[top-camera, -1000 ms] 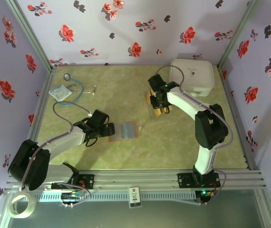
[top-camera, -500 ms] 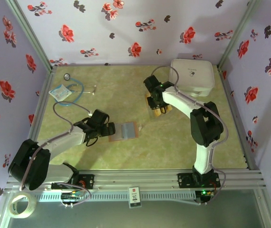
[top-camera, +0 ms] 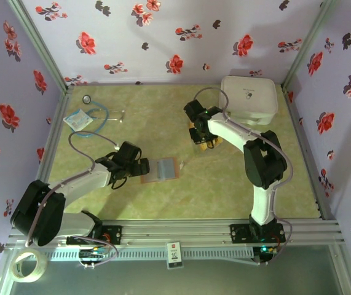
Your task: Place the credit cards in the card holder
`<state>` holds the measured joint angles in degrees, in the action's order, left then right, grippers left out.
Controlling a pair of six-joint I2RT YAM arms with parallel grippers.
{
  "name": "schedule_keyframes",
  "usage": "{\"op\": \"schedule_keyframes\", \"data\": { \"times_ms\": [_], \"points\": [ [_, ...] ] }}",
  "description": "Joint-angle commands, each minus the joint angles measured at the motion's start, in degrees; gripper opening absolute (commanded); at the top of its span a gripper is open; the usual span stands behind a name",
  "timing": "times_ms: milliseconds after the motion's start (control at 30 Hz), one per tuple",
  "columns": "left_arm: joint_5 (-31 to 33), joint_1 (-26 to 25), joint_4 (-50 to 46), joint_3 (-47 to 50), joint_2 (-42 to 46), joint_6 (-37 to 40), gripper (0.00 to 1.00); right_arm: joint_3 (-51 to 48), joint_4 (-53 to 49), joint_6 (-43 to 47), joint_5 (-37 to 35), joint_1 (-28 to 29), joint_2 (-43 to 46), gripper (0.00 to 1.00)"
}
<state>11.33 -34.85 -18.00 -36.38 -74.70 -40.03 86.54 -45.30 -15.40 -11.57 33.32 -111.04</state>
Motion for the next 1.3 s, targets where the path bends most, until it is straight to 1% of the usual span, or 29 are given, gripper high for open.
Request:
{"op": "schedule_keyframes", "data": {
  "times_ms": [0,100,333,567,733,867,967,1133,1267],
  "points": [
    [-0.17,0.05,0.53,0.62,-0.1,1.13,1.0,1.73,-1.77,0.46,-0.45,0.43,-0.02,0.29],
    [-0.17,0.04,0.51,0.67,-0.02,1.13,1.0,2.38,-1.92,0.46,-0.02,0.43,-0.31,0.25],
    [-0.17,0.04,0.52,0.88,0.04,1.03,1.0,3.17,-1.89,0.28,0.5,0.34,-0.27,0.22],
    [-0.17,0.05,0.48,0.91,0.16,1.04,1.0,2.44,-1.62,0.02,1.51,0.08,-0.34,0.15],
    [-0.15,0.05,0.34,0.88,0.26,0.99,1.0,1.9,-1.28,-0.17,2.35,-0.19,-0.13,0.13],
    [-0.09,0.04,0.32,0.8,0.34,0.92,1.0,1.27,-0.93,-0.16,3.26,-0.53,0.07,0.07],
    [-0.09,0.05,0.13,0.74,0.36,0.98,1.0,0.96,-0.76,-0.16,4.06,-0.87,0.33,0.0],
    [-0.08,0.04,-0.54,0.41,0.62,1.17,1.0,0.99,-0.76,-0.05,5.3,-1.31,2.13,0.0],
    [-0.09,0.04,-1.76,-0.29,1.51,1.54,1.0,2.1,-1.46,0.1,6.59,-1.42,5.28,0.0]
  ]
}}
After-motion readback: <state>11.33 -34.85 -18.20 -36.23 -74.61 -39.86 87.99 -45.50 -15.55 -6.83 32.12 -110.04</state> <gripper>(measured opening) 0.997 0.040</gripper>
